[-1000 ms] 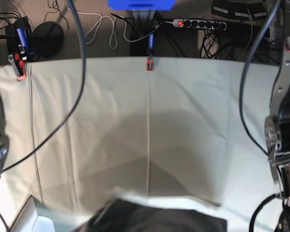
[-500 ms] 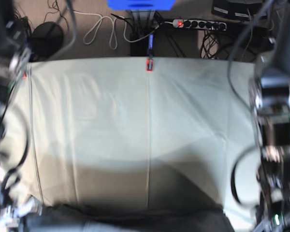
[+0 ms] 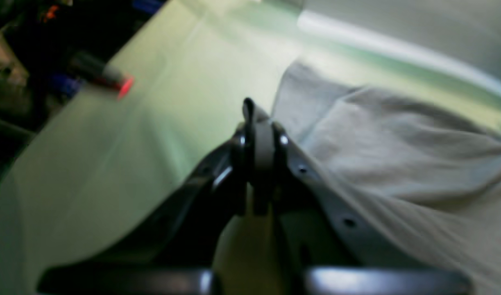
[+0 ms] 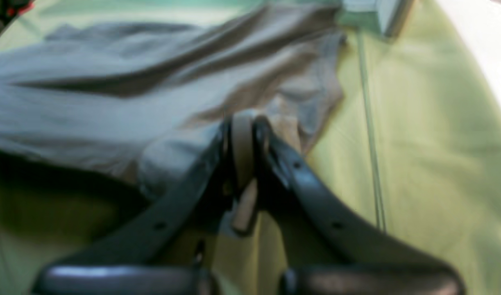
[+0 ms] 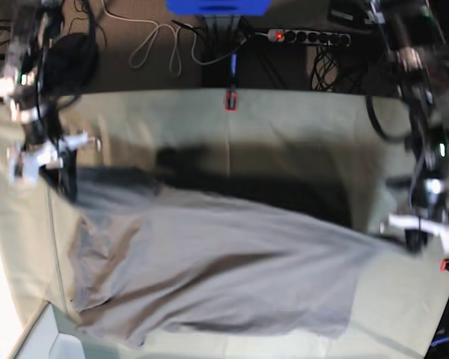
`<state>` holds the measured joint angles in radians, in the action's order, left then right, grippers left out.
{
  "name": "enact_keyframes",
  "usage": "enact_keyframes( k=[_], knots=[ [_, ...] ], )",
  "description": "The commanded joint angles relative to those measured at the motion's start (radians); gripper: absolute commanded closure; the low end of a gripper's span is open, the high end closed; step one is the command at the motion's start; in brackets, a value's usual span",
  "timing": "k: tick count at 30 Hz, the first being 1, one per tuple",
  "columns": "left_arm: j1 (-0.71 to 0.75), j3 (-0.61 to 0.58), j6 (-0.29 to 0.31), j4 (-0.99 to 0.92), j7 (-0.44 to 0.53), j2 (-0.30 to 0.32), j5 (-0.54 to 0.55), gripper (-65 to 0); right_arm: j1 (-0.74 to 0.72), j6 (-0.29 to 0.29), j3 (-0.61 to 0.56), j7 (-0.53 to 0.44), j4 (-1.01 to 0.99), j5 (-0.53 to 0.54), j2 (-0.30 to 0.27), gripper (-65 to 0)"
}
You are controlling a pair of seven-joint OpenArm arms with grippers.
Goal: Layout the t-shirt on the table in an organized manner, then fold the t-shirt properly
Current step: 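Lift the shirt high with both grippers and flap it over the table, then lay the shirt flat on the table with both grippers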
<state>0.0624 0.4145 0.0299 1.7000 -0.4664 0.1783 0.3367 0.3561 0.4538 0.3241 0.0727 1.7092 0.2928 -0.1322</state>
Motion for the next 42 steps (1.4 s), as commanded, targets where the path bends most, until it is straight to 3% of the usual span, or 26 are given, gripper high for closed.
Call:
enact_keyframes(
  k=[1,6,15,17,19,24,27,36,42],
  knots=[
    [0.02,0.024,0.005,0.028,0.03,-0.003,0.0,0.0,0.03,0.007,0.005,-0.061,0.021,0.01,-0.01,0.0],
    [0.142,0.111,0.005,0.039,0.03,-0.072,0.0,0.0,0.197,0.007,0.007,-0.222,0.067,0.01,-0.01,0.0],
    [0.198,0.18,0.005,0.042,0.03,-0.098,0.0,0.0,0.39,0.007,0.062,-0.439,0.124,0.012,0.016,0.0],
    [0.202,0.18,0.005,0.044,0.03,-0.109,0.0,0.0,0.416,0.027,0.066,-0.446,0.116,0.012,0.03,0.0],
    [0.202,0.18,0.005,0.041,0.03,-0.119,-0.001,0.0,0.421,0.086,0.068,-0.454,0.093,0.012,0.042,0.0],
    [0.247,0.18,0.005,0.047,0.028,-0.124,-0.001,0.0,0.426,0.159,0.142,-0.455,0.079,0.012,0.125,0.0],
    [0.277,0.182,0.005,0.067,0.03,-0.115,-0.001,0.0,0.426,0.244,0.183,-0.452,0.074,0.012,0.159,0.0],
    [0.313,0.277,0.005,0.151,0.03,-0.109,-0.001,0.0,0.426,0.244,0.165,-0.445,-0.015,0.009,0.181,0.0],
    [0.288,0.272,0.005,0.119,0.03,-0.109,-0.001,0.0,0.424,0.244,0.105,-0.445,-0.047,0.007,0.181,0.0]
  ],
)
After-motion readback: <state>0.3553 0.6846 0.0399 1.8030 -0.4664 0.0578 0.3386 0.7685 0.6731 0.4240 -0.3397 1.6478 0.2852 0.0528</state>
